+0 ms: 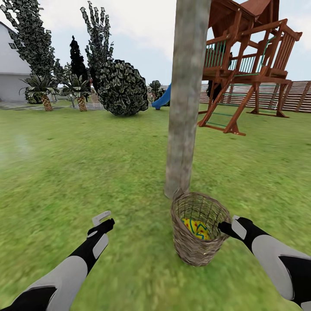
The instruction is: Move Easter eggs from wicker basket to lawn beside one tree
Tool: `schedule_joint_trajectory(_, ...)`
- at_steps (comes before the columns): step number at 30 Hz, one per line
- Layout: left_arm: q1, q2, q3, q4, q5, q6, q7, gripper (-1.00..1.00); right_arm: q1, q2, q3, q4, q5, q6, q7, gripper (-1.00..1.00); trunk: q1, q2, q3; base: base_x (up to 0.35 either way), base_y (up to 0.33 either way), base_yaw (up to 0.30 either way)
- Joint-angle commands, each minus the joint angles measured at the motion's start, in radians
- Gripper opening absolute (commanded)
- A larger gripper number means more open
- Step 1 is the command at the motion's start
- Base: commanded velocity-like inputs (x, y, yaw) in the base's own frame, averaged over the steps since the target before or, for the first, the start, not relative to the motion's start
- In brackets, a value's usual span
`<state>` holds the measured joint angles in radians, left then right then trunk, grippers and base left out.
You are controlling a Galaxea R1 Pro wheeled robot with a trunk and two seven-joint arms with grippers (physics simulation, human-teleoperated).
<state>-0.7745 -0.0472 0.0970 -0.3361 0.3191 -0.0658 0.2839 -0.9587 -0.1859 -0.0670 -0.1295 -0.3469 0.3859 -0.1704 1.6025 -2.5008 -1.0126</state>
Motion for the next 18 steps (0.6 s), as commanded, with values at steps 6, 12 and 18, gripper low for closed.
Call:
schedule_joint_trajectory(6, -0.001, -0.001, 0.001, 0.000, 0.009, -0.005, 0.000, 1.00, 0.000, 0.000, -0.007, -0.002, 0.000, 0.005, -0.004, 1.00, 0.000, 0.000, -0.001, 0.000, 0.000, 0.000)
schedule_joint_trajectory(12, -0.001, -0.001, 0.001, 0.002, 0.008, -0.005, 0.000, 1.00, 0.000, 0.000, -0.007, -0.002, 0.000, 0.004, -0.004, 1.00, 0.000, 0.000, -0.001, 0.000, 0.000, 0.000)
schedule_joint_trajectory(18, -0.001, -0.001, 0.001, 0.002, 0.009, -0.005, 0.000, 1.00, 0.000, 0.000, -0.007, -0.002, 0.000, 0.002, -0.005, 1.00, -0.003, 0.001, 0.018, 0.000, 0.000, 0.000)
